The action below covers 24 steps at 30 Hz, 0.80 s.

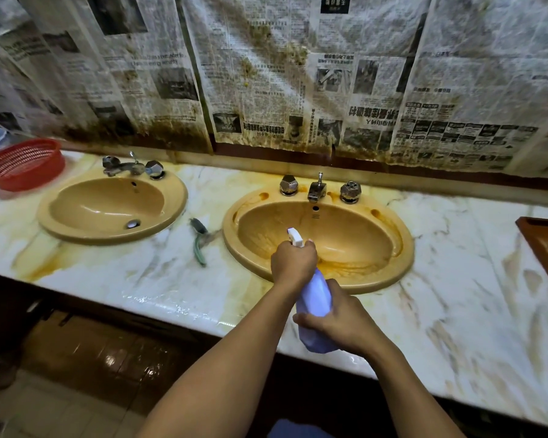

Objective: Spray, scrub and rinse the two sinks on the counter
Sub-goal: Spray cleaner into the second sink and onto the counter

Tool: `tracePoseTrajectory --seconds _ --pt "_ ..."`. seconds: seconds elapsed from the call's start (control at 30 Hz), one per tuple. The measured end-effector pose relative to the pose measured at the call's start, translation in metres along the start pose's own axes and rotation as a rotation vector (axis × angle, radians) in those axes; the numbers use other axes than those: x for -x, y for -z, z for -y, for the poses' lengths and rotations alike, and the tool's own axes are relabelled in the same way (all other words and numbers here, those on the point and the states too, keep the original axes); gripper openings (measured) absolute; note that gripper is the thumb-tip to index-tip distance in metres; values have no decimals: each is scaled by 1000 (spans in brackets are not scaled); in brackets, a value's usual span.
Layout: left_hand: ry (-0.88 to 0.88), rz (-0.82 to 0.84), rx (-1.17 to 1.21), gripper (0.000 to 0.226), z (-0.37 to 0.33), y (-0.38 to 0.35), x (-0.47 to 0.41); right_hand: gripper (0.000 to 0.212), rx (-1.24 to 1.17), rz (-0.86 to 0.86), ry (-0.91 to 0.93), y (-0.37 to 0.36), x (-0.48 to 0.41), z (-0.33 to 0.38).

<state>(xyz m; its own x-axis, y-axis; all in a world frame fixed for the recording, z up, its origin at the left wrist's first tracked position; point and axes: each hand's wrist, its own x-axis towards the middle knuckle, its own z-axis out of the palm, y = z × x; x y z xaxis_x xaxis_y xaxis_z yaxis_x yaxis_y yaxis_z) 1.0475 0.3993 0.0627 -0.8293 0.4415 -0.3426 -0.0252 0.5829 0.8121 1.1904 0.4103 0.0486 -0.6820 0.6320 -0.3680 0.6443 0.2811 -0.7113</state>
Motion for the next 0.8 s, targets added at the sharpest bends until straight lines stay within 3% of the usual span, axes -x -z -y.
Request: tracePoseTrajectory --seconds 0.2,0.47,0.63,0.8 --pt "-11 48 90 56 5 0 2 73 -15 8 28 1 -5 -4" --pt "-27 -44 52 30 1 4 3 79 43 -7 57 -2 0 -3" --pt "-12 73 120 52 4 -2 8 79 -1 -2 31 2 2 -6" --pt "-21 53 70 49 1 -5 10 75 -23 4 10 4 5 -11"
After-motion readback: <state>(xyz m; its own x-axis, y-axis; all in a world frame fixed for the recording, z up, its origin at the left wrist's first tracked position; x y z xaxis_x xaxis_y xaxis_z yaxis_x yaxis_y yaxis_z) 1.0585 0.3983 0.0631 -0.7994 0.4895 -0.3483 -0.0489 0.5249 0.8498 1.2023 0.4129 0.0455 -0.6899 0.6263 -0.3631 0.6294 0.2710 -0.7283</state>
